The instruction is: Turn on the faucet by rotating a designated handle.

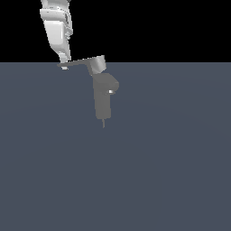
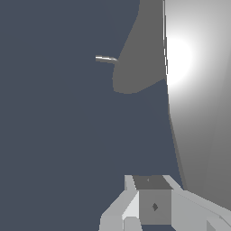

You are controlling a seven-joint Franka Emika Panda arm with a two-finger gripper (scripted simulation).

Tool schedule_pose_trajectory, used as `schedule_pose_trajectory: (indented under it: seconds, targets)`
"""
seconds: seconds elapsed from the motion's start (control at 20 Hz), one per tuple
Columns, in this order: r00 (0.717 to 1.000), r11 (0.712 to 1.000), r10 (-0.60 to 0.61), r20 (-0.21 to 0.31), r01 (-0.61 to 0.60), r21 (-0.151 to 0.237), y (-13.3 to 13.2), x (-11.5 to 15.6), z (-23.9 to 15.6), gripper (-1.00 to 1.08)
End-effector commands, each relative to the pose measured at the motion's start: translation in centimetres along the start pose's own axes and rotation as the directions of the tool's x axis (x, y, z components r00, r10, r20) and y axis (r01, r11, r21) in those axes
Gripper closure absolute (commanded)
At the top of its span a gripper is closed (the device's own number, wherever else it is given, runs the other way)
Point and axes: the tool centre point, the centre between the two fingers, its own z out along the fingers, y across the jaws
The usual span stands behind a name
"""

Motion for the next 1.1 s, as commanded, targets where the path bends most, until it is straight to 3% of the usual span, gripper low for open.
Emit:
schedule_pose_trajectory:
  seconds: [0.0,1.05]
  targets:
    - [1.0,1.0,0.003,-0.001,-0.003,-0.005,0.8,0.2,0.0,1.08]
    - [1.0,1.0,0.004,-0.001,-0.004,-0.005,6.0,0.0,0.0,1.08]
